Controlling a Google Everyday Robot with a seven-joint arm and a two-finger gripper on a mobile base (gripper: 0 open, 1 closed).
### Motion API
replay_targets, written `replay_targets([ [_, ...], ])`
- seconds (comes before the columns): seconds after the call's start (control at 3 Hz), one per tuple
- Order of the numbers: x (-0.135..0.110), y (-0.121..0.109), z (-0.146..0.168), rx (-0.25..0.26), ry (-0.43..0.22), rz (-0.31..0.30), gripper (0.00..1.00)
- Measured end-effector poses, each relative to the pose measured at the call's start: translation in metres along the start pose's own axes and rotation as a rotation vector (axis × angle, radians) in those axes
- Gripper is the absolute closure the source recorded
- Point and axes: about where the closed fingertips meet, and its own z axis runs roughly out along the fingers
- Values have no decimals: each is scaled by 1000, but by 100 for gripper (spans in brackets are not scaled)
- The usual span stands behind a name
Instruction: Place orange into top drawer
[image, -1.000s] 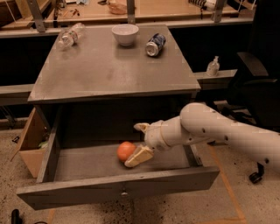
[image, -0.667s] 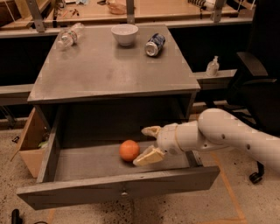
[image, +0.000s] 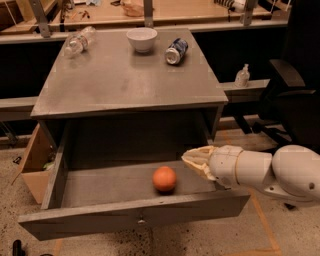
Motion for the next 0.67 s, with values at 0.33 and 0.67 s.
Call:
replay_targets([
  [0.33, -20, -22, -54, 209, -4, -33, 99],
  [0.67, -15, -28, -71, 250, 3, -25, 86],
])
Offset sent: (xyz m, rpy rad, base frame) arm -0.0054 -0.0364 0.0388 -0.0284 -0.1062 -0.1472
